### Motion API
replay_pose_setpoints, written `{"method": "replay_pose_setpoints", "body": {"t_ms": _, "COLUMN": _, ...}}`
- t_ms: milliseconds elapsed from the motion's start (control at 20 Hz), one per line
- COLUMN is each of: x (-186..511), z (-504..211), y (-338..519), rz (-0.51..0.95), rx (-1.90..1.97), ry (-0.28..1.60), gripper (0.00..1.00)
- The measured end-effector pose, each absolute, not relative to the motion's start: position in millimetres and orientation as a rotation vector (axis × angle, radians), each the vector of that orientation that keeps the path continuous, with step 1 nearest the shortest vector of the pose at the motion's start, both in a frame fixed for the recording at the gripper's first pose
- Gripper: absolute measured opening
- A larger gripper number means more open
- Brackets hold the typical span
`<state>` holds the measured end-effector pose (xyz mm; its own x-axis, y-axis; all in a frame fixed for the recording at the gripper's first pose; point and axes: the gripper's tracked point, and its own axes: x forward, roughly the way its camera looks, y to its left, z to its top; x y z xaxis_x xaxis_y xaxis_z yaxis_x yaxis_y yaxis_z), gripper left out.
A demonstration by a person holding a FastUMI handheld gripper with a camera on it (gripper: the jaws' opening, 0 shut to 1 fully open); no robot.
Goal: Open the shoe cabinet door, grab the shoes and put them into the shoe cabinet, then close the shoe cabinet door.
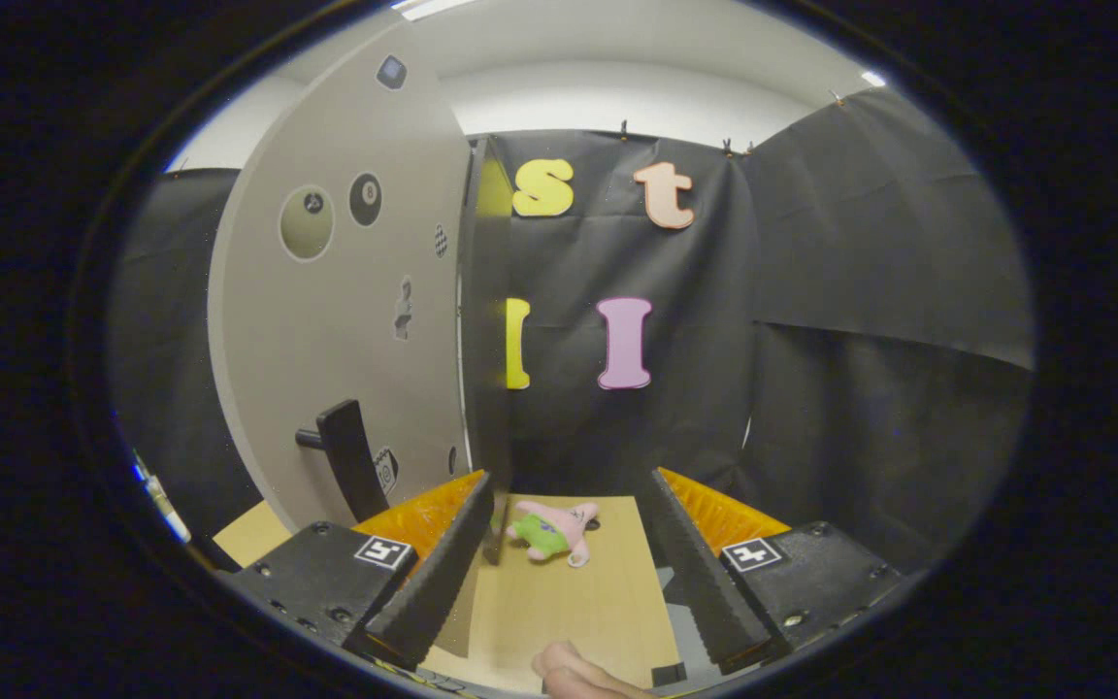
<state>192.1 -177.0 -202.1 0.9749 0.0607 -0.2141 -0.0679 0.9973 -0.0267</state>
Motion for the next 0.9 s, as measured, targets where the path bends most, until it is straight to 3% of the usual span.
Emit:
{"method": "replay_pose_setpoints", "body": {"t_ms": 150, "x": 181.5, "z": -216.0, "y": -145.2, "rz": 0.093, "rx": -0.068, "ry": 0.234, "gripper": 0.93}}
{"method": "replay_pose_setpoints", "body": {"t_ms": 300, "x": 177.5, "z": -212.3, "y": -131.6, "rz": 0.062, "rx": -0.127, "ry": 0.212, "gripper": 0.92}}
{"method": "replay_pose_setpoints", "body": {"t_ms": 900, "x": 172.4, "z": -212.2, "y": -37.9, "rz": 0.186, "rx": -0.107, "ry": 0.267, "gripper": 0.92}}
